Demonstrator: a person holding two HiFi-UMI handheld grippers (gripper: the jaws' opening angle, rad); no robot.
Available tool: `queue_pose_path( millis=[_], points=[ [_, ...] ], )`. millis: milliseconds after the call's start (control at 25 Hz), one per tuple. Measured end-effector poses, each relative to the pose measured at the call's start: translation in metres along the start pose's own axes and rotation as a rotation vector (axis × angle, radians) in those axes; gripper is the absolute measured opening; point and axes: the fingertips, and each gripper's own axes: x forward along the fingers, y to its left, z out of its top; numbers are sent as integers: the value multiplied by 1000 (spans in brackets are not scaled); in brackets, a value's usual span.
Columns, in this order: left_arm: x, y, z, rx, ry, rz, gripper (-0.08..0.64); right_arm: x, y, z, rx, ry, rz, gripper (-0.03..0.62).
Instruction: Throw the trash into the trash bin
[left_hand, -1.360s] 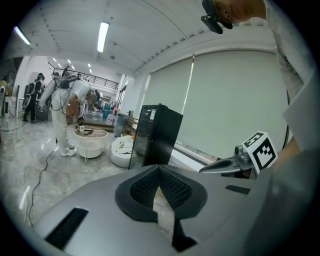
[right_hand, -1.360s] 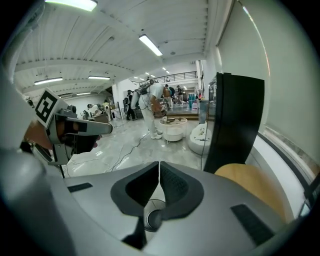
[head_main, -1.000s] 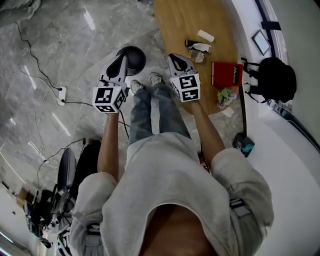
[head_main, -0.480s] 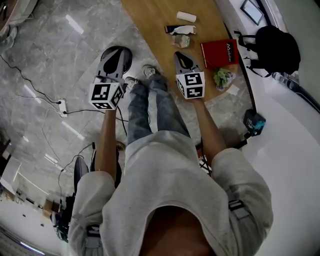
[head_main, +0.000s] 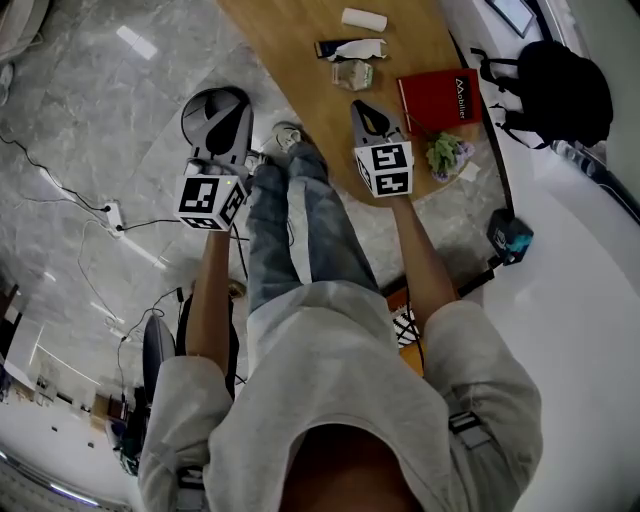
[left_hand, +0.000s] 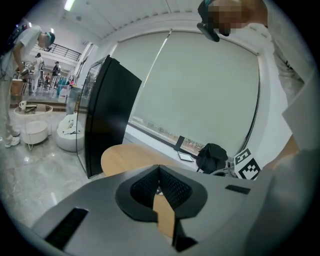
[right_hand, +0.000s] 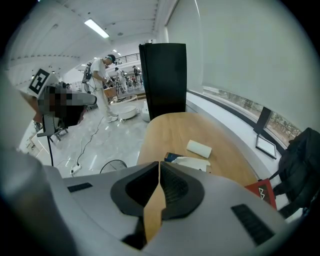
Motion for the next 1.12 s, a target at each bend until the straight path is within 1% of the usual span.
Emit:
queue_pose_path(
  millis=[120, 240, 320, 360, 440, 600, 680, 760, 840, 880, 920, 960, 1000, 1120],
  points=[
    [11, 6, -13, -16, 2, 6, 18, 15, -7, -10, -8, 11, -1, 32],
    [17, 13, -22, -20, 3, 7, 18, 29, -5, -17, -40, 29, 16, 32],
    [20, 17, -26, -21, 6, 5, 18, 38, 0, -21, -82, 49, 40, 32],
    [21, 18, -28, -23, 7, 4, 18, 42, 1, -25, -120, 65, 50, 32],
    [23, 20, -33, -26, 9, 2, 18, 52, 1, -34, -235, 99, 69, 32],
    [21, 25, -46, -34, 23, 3, 18, 69, 4, -49, -577, 178, 117, 32],
    [20, 27, -52, -43, 25, 4, 18, 77, 5, -56, -728, 217, 158, 32],
    [19, 28, -57, -54, 23, 5, 18, 83, 4, -62, -835, 254, 201, 33],
    [17, 28, -61, -62, 25, 7, 18, 89, 1, -67, -895, 289, 232, 35],
    [16, 27, -63, -66, 26, 8, 18, 93, -1, -68, -906, 302, 243, 49],
    [16, 27, -64, -69, 26, 8, 18, 97, -3, -68, -906, 315, 252, 122],
    [15, 28, -66, -72, 26, 10, 18, 101, -4, -69, -903, 330, 260, 216],
    [14, 28, -66, -75, 25, 12, 18, 106, -6, -69, -902, 342, 263, 247],
    [12, 30, -67, -77, 23, 18, 18, 121, -11, -66, -922, 356, 251, 262]
  ],
)
